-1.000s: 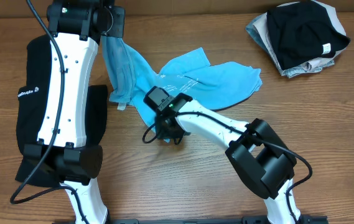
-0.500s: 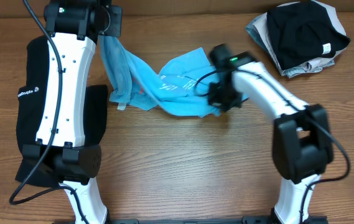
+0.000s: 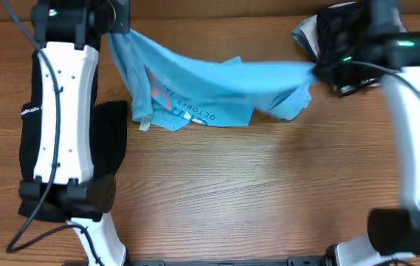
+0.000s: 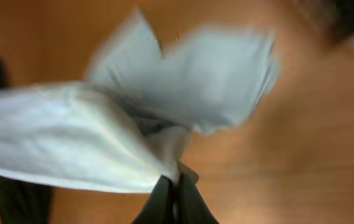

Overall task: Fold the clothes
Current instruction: 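Lift the T-shirt with both grippers and shake it out in the air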

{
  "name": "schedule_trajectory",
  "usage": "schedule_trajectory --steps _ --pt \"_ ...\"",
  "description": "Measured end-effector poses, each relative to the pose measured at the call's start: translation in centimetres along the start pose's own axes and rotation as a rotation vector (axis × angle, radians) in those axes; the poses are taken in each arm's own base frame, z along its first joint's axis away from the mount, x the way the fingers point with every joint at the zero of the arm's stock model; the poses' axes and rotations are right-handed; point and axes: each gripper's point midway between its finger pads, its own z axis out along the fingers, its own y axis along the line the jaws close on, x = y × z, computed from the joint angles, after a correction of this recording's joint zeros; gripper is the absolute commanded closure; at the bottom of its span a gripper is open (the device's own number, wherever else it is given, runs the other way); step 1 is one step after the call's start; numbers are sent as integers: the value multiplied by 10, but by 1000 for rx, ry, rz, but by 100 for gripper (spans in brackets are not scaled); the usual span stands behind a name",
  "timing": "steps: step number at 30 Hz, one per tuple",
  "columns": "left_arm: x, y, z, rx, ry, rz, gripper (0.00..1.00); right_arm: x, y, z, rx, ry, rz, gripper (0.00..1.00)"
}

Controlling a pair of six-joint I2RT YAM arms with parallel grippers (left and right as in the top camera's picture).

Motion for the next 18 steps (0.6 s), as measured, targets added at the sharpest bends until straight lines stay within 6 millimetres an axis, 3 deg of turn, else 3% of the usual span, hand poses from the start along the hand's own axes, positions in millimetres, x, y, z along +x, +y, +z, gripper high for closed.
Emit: schedule_trajectory --steps 3,6,10,13,16,18 --pt "-22 8 -42 -1 -105 -21 96 -28 4 -74 -18 -186 -2 96" --pt "-44 20 -102 -2 -243 -48 96 -37 11 -145 -16 -347 -17 96" --pt "-58 38 -186 -11 -424 -85 96 -29 16 -193 -3 -444 -30 96" --pt "-57 54 -248 -32 -541 -114 96 -21 15 -222 9 -503 -29 96" --pt "-49 67 -301 -52 -639 -140 96 -16 14 -250 15 -581 -25 96" --pt "-44 73 -323 -60 -679 -141 96 -12 12 -263 19 -620 -22 96"
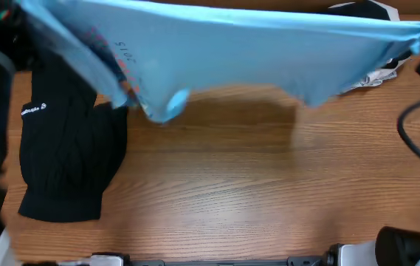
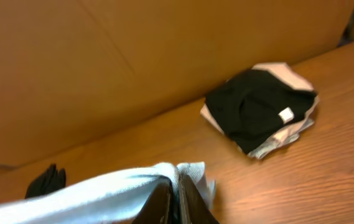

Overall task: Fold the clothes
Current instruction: 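Lift the T-shirt with both grippers and shake it out in the air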

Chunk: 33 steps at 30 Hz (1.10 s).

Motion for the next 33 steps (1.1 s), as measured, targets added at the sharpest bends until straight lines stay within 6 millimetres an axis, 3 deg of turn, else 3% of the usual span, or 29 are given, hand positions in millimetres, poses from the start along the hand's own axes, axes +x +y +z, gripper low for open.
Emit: schedule_trajectory --steps 2,5,9,12,15,19,23,27,33 --pt "-7 4 -15 -3 -30 7 96 -2 -1 -10 3 -25 1 96" --pt "-10 6 -22 -5 -43 20 96 -2 0 -15 -2 -36 -3 96" --pt "0 2 0 -8 1 60 96 -2 -3 0 7 -6 -2 96" --pt "20 -6 38 -18 77 100 96 -1 -8 26 22 45 1 96" --pt "44 -17 88 -26 150 138 96 -4 -14 61 31 86 -6 96" --pt "69 -28 162 -43 171 176 96 -20 -19 118 20 79 -40 96" --pt "77 -26 219 -81 111 174 96 -42 -16 168 -30 20 -73 96" --pt "58 -26 242 -102 -13 161 96 -63 -4 189 -96 -57 -105 96" --pt "-8 -20 227 -138 -264 154 96 -96 13 182 -160 -198 -144 96"
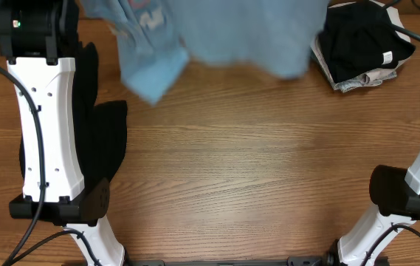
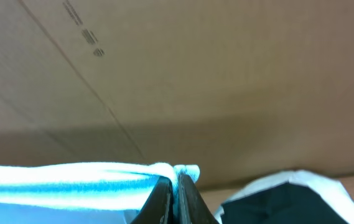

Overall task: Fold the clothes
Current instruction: 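Lift the T-shirt with both grippers and shake it out in the air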

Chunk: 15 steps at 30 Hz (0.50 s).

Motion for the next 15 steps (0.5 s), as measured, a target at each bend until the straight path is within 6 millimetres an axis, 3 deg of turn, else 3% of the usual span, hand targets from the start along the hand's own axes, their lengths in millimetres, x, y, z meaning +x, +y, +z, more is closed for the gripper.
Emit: schedule_trajectory --steps 4,6,10,12,15 --pt "-13 2 -7 15 -27 30 96 3 0 0 -3 13 3 96" --pt "1 -3 -10 47 42 62 96 13 -2 0 6 53 15 96" --pt "58 -15 -25 143 277 133 96 48 -10 -1 40 191 48 96" --pt "97 -21 -40 197 438 164 96 74 -17 -1 64 292 66 96" --pt "140 -28 -67 260 635 164 96 115 -29 1 100 452 91 96"
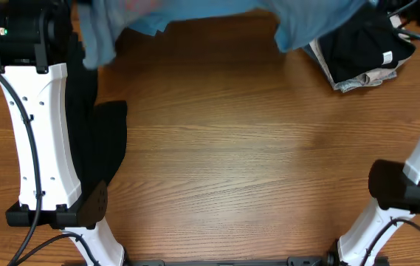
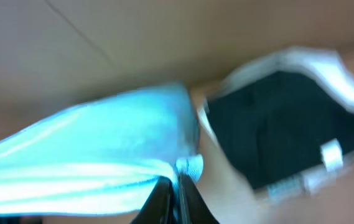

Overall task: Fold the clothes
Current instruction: 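Lift the T-shirt with both grippers and shake it out in the air, then lay the stretched T-shirt flat on the table with both grippers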

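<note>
A light blue shirt (image 1: 298, 22) hangs in the air along the far edge of the table, blurred, stretched between the two arms. In the right wrist view my right gripper (image 2: 178, 186) is shut on a bunched corner of the shirt (image 2: 89, 162), which spreads away to the left. The shirt's left end droops beside the head of the left arm (image 1: 25, 29). The left gripper's fingers are covered by cloth at the frame's top edge.
A folded pile with a black garment on top (image 1: 361, 48) lies at the far right, just under the held corner (image 2: 276, 130). A black garment (image 1: 106, 140) lies at the left, partly under the left arm. A cardboard wall stands behind the table.
The shirt sits closer to the overhead view's top edge, with less of it hanging over the table. The right wrist camera now faces down onto the black pile instead of the cardboard wall.
The shirt first hung low and crumpled over the far table, held at both ends. Then it was stretched wide and high across the whole view. Later it hung as a blurred sheet at the back, and now it sits higher, by the far edge.
</note>
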{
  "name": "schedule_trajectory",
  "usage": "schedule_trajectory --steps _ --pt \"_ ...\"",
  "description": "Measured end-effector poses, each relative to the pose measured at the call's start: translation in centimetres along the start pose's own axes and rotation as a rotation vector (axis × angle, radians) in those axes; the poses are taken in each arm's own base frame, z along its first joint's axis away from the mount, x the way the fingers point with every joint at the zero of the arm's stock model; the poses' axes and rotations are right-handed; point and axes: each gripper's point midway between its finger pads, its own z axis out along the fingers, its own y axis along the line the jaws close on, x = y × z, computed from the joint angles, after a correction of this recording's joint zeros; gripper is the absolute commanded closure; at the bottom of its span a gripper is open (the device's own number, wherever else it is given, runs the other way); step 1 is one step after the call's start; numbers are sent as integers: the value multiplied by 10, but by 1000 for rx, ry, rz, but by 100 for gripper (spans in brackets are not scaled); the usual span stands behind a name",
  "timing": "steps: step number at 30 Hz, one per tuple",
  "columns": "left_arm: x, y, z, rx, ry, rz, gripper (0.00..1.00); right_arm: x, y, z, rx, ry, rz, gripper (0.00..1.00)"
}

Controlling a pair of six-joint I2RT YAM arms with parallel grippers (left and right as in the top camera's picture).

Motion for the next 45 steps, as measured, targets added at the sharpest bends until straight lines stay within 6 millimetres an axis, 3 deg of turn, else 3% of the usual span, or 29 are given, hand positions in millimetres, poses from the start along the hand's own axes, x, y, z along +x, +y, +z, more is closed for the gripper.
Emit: schedule_trajectory --steps 6,12,17,20,24,30,34,40,45 --pt "61 -26 -4 113 250 -52 96 50 -17 20 49 225 47 96" --pt "118 -38 -22 158 502 -74 96 61 -18 18 54 266 68 96" --pt "131 -42 -25 167 562 -107 96 99 -24 18 101 392 109 96" --pt "145 -48 -24 187 615 -128 96 135 -31 9 150 485 135 96" --pt "178 -56 -37 201 728 -148 96 171 -36 -15 186 529 148 96" --pt "225 -61 -86 182 848 -210 96 228 -39 -72 246 526 212 96" --pt "252 -61 -124 160 875 -268 96 265 -43 -97 293 539 279 96" --pt "286 -64 -161 123 909 -356 96 319 -54 -103 357 620 375 96" --pt "304 -69 -170 112 939 -397 96 353 -59 -99 385 710 429 96"
